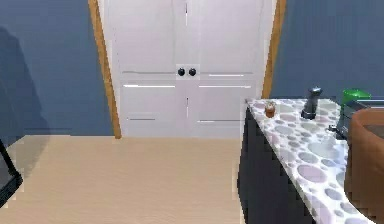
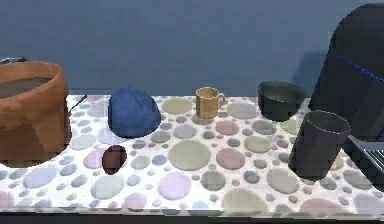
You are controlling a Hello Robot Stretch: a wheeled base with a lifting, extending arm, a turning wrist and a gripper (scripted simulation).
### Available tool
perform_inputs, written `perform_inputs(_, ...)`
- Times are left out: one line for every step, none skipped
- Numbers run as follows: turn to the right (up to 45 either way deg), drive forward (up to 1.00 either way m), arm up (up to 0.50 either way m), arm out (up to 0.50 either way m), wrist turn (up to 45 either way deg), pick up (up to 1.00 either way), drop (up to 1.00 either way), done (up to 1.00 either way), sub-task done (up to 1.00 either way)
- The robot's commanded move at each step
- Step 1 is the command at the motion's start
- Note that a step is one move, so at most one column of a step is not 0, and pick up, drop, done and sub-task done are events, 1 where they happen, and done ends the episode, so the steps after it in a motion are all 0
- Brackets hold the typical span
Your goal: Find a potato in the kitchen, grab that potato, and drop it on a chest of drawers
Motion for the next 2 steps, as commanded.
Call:
perform_inputs(-18.0,0.0,0.0,0.0,0.0,0.0,0.0,0.0,0.0)
perform_inputs(0.0,0.0,0.5,0.0,0.0,0.0,0.0,0.0,0.0)
